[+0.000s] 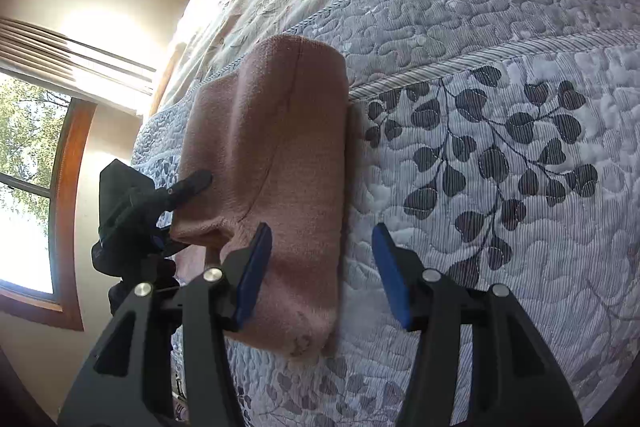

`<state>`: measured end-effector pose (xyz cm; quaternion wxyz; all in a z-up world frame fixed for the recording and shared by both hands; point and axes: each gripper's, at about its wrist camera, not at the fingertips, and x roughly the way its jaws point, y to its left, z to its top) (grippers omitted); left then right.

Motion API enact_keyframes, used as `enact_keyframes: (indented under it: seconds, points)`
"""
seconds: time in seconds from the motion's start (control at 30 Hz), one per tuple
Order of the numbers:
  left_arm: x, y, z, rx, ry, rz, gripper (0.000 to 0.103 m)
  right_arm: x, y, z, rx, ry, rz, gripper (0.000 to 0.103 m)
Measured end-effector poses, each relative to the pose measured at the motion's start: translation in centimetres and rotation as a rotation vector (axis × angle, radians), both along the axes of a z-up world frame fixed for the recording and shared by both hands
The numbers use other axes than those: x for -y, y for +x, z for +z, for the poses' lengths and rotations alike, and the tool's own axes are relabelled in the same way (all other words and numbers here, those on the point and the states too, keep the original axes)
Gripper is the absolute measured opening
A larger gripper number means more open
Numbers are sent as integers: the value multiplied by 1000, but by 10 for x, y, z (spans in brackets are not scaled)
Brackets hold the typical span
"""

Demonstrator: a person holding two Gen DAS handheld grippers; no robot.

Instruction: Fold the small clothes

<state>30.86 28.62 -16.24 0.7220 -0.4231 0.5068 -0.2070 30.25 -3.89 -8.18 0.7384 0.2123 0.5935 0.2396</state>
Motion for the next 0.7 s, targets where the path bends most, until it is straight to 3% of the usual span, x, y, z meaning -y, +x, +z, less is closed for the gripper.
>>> enact_keyframes:
  seconds: [0.07,0.13,0.17,0.2,0.47,0.7]
  points:
    - [7,3,-2,-4,17,-5,62,-3,-3,-7,-10,10,-5,53]
    - [9,3,-1,3,46,2,47,-2,-7,-11,-17,19,-12,53]
    - [8,3,-1,3,54,10,29,-2,-8,-12,-21,22,-15,53]
    - [7,2,0,2,49,18,21,-2,-10,-12,-24,23,-17,53]
    - [-7,-23,46,181,28,7,16,-11,-13,-20,-30,23,-10,53]
    - [-71,-28,78,226,38,56,15,-30,-18,-24,-30,11,25,53]
